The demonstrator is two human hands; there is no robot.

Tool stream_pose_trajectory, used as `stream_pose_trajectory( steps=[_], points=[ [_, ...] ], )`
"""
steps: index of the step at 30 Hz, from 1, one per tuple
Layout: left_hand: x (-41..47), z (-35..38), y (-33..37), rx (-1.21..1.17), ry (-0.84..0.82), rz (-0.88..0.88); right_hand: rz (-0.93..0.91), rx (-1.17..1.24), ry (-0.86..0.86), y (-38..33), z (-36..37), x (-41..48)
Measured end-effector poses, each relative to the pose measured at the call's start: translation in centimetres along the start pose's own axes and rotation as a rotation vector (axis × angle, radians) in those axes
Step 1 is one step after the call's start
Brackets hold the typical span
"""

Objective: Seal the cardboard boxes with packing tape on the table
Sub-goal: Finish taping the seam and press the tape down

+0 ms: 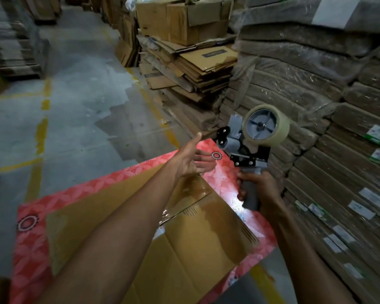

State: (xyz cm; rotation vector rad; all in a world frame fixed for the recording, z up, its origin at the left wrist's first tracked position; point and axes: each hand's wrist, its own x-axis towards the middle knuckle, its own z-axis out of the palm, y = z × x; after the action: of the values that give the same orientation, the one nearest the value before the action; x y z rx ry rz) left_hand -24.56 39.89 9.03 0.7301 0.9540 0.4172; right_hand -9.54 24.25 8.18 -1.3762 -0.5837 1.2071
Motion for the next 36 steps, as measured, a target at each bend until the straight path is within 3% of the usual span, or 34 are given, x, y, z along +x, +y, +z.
stream_pose_trajectory(
  steps=[3,9,16,27,36],
  points=[
    [-0.1,-0.9,-0.9,-0.125,-0.136,-0.164,-0.042,-0.033,-0.032,0.9,1.3,-0.6],
    [0.2,-3.5,-2.6,-0.339,-0.114,-0.066,-0.124,-0.249,-0.091,1.1,2.5,-1.1],
    [-0.3,-4.6,-1.8,-0.303,-0.175,-0.075,-0.126,-0.360,-0.114,1.3,3.5,-0.8],
    [0.4,-5.8,-1.7,-0.301,-0.028,-0.123,-0.104,-0.350,-0.138,1.1,3.7,0.4],
    [0.5,-6.2,-0.7,-0.334,0.040,-0.013,-0.154,-0.335,-0.156,0.8,3.0,1.6]
  ],
)
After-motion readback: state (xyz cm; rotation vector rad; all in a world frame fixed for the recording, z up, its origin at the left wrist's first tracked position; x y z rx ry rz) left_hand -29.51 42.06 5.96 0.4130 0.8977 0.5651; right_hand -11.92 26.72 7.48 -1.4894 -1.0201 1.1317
